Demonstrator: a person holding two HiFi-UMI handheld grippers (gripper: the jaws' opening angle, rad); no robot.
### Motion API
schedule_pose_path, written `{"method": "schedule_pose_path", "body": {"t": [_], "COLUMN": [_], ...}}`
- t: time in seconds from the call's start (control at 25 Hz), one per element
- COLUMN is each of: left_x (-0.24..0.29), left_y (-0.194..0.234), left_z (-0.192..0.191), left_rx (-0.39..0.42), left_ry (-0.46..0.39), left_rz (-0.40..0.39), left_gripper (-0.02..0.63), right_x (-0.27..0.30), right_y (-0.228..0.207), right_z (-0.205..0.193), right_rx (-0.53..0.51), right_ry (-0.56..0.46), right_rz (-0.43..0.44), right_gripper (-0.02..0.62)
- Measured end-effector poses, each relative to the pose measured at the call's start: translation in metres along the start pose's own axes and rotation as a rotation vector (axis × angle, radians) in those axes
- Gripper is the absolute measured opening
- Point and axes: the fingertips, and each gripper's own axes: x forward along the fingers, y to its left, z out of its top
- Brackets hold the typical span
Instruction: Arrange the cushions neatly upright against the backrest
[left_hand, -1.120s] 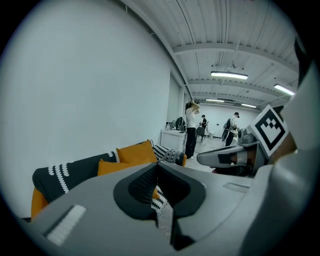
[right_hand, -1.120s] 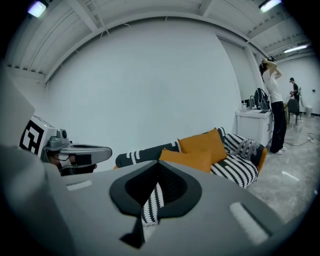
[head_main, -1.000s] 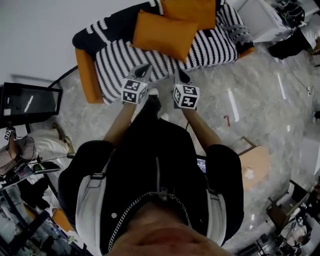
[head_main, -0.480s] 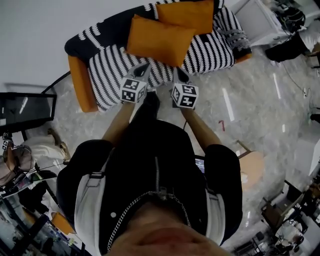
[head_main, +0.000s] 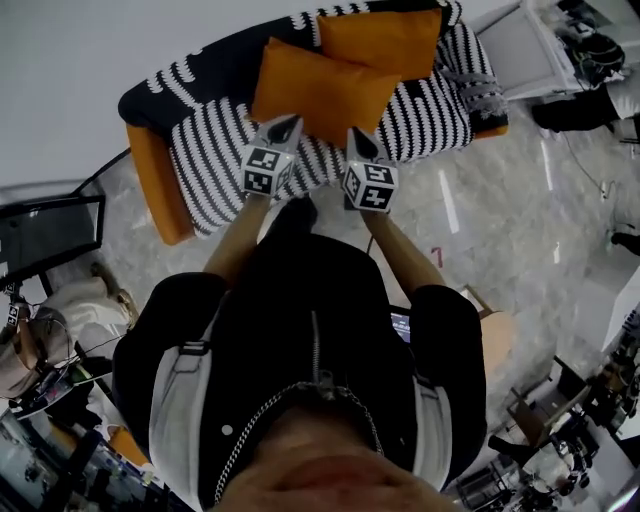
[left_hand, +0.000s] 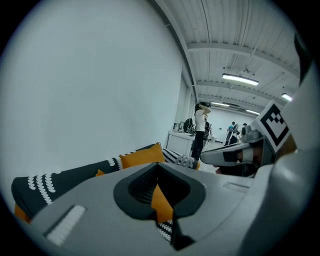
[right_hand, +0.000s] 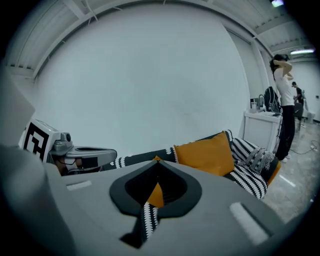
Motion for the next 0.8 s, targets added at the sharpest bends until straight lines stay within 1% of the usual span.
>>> {"method": "schedule_pose_path", "body": {"t": [0.16, 0.4, 0.6, 0.8], "left_x": [0.025, 0.042, 0.071, 0.107], "left_y": [0.037, 0.074, 0.087, 0.090], "left_z": [0.009, 0.011, 0.017, 0.024], "left_rx": [-0.005, -0.001, -0.001, 0.007], "left_ry": [0.006, 0.030, 0.042, 0.054], "left_rz": [-0.003, 0.001, -0.005, 0.005], "left_gripper": [0.011, 0.011, 0.011, 0.011], "right_x": [0.041, 0.074, 0.095, 0.117], "right_y": [0.006, 0.004, -0.020, -0.055], "right_z": [0.020, 0.035, 0.045, 0.052], "right_rx": [-0.029, -0.034, -0.017, -0.004], "right_ry": [0.020, 0.033, 0.034, 0.042], "right_rz": [0.009, -0.004, -0.027, -0.022], "right_gripper": [0.003, 0.003, 0.003, 0.003]}}
